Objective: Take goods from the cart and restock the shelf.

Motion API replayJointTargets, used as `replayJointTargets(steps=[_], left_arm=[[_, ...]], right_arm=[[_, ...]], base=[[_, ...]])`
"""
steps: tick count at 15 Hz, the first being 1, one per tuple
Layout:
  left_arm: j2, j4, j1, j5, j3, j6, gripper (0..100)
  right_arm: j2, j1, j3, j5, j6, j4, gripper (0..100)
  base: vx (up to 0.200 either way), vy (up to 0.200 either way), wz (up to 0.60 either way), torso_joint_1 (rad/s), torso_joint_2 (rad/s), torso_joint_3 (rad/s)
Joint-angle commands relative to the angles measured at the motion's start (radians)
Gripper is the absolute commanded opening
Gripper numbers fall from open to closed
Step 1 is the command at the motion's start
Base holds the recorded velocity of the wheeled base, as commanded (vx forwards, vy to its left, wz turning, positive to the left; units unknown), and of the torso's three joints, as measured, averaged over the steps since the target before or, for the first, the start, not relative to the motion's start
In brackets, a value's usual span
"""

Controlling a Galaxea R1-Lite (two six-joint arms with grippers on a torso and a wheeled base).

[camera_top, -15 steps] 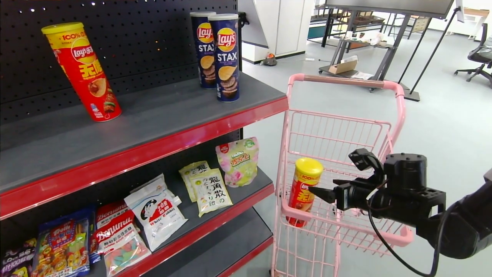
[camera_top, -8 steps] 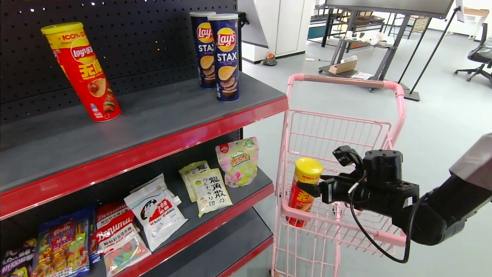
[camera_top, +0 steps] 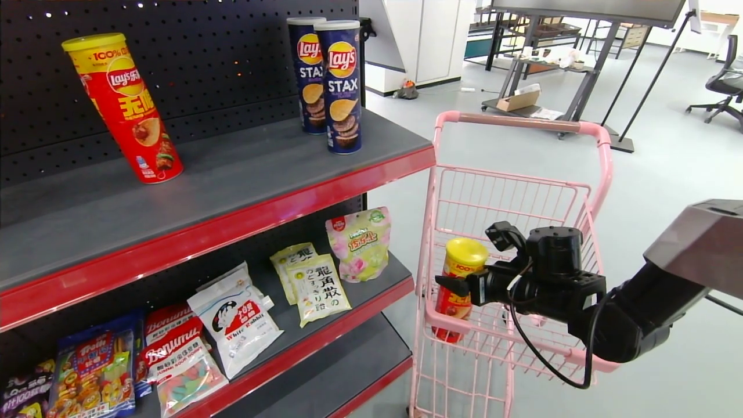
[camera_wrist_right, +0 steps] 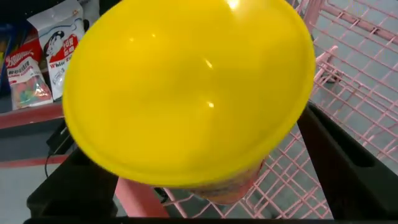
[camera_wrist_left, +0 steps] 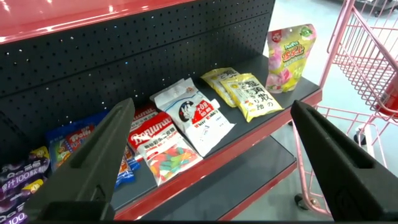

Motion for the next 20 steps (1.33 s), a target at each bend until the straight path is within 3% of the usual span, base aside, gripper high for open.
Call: replayJointTargets(steps=[1, 7, 10, 14, 16, 18, 20], left_arm=[[0.001, 0.000, 0.000, 0.000, 0.000, 0.000, 100], [0.001, 0.000, 0.000, 0.000, 0.000, 0.000, 100], [0.001, 0.000, 0.000, 0.000, 0.000, 0.000, 100], [0.001, 0.000, 0.000, 0.000, 0.000, -0.001, 100], [0.001, 0.002, -0.001, 0.000, 0.000, -0.001, 100], [0.001, 0.000, 0.000, 0.000, 0.000, -0.001, 100], [0.001, 0.000, 0.000, 0.002, 0.000, -0.001, 100]], right_arm=[[0.021, 0.002, -0.002, 0.001, 0.001, -0.003, 0], [0.015, 0.003, 0.011, -0.019, 0.004, -0.011, 0], [-0.096, 0.002, -0.023, -0.156, -0.005, 0.029, 0], [-0.349, -0.001, -0.180, -0.223, -0.093, 0.365, 0], [-0.456, 0.002, -0.259, -0.280, -0.126, 0.460, 0], [-0.590, 0.003, -0.236, -0.407, -0.180, 0.535, 0], [-0.792, -0.005, -0.144, -0.354, -0.189, 0.706, 0]], base=[[0.000, 0.000, 0.00, 0.000, 0.00, 0.000], [0.000, 0.000, 0.00, 0.000, 0.00, 0.000], [0.000, 0.000, 0.00, 0.000, 0.00, 0.000], [0.000, 0.000, 0.00, 0.000, 0.00, 0.000], [0.000, 0.000, 0.00, 0.000, 0.00, 0.000], [0.000, 0.000, 0.00, 0.000, 0.00, 0.000], [0.000, 0.000, 0.00, 0.000, 0.00, 0.000]])
